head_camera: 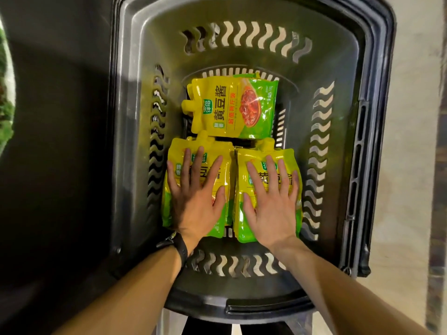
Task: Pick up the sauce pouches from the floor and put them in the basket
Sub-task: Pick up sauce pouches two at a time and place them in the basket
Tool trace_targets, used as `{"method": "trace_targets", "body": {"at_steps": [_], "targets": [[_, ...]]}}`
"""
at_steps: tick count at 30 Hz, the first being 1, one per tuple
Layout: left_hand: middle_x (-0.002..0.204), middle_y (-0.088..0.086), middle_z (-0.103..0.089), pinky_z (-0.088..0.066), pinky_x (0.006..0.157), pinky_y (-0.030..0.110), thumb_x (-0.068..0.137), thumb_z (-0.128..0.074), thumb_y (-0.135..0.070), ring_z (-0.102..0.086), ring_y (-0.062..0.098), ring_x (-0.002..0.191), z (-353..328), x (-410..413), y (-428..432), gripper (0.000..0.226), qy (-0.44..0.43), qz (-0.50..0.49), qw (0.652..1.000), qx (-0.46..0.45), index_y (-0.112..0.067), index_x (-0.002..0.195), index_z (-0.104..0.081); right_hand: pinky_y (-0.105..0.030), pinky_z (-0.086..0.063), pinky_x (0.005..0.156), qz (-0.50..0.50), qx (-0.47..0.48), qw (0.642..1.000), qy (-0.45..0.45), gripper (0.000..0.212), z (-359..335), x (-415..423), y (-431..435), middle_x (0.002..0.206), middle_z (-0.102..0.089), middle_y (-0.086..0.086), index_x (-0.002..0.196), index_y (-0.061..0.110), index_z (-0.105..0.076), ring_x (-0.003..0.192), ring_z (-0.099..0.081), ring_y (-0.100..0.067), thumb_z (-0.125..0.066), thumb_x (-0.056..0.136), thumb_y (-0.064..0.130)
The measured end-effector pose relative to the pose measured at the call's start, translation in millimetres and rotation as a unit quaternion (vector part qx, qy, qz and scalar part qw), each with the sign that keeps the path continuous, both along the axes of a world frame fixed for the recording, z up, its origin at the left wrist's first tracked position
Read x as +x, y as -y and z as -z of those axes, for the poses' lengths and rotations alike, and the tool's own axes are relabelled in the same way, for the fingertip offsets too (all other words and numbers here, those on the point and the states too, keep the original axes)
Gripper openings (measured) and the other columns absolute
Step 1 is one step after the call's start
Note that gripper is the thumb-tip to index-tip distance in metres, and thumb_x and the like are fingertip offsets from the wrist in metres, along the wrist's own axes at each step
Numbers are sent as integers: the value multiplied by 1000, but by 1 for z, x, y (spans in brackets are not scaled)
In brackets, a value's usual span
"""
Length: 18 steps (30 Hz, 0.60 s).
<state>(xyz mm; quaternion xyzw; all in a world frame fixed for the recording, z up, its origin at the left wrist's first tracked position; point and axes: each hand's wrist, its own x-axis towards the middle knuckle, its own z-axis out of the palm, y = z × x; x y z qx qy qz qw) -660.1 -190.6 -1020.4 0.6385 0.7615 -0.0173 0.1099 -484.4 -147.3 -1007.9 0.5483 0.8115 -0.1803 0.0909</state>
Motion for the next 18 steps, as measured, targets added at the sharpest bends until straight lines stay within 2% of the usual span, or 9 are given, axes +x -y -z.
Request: {"method": "trace_targets", "body": {"at_steps": [4,7,10,12,14,16,18], "targets": [[165,11,-19,-7,119,65,98,-35,-47,-8,33,154,-4,-2,-1,60,15,4,1000,-4,-29,156,-31,-58,-6,121,-2,-21,1000,7,61,-5,-1,-2,165,-14,-11,158,30,-17,153,-6,-34,-27,101,50],[164,13,-22,-8,119,66,97,-38,-49,-11,35,153,-20,-5,-8,62,35,5,997,-71,-29,155,-31,-57,-3,122,-9,-87,996,24,64,-26,-7,-15,166,-5,-11,158,32,-12,153,0,-33,-24,98,52],[162,14,-25,-21,118,58,94,-53,-47,-20,36,150,-58,-8,-24,67,62,-1,985,-160,-30,154,-30,-54,-3,123,14,-175,984,16,69,-65,-10,-31,166,6,-8,158,32,-8,153,5,-28,-41,99,46],[154,13,-37,-36,109,48,93,-56,-47,-38,34,139,-96,-7,-37,65,65,-9,982,-176,-28,152,-35,-52,-11,123,37,-188,981,3,73,-103,-10,-42,166,1,-8,158,30,-11,153,-3,-29,-48,96,43],[141,9,-49,-45,96,41,92,-54,-48,-51,30,125,-143,-6,-50,60,41,-5,982,-184,-27,147,-40,-51,-25,119,46,-190,981,0,75,-148,-12,-54,164,-11,-10,157,29,-14,150,-16,-30,-54,94,42],[133,7,-54,-48,90,40,92,-54,-49,-55,27,120,-195,-6,-62,59,17,-2,981,-191,-26,145,-39,-48,-37,111,33,-175,984,16,77,-200,-14,-66,155,-27,-11,156,27,-18,142,-31,-31,-57,92,42],[132,6,-53,-50,88,40,93,-53,-49,-55,27,120,-250,-8,-68,60,7,8,981,-193,-25,145,-37,-44,-43,105,27,-150,988,25,77,-256,-15,-76,146,-35,-10,155,26,-22,135,-39,-31,-60,90,43]]}}
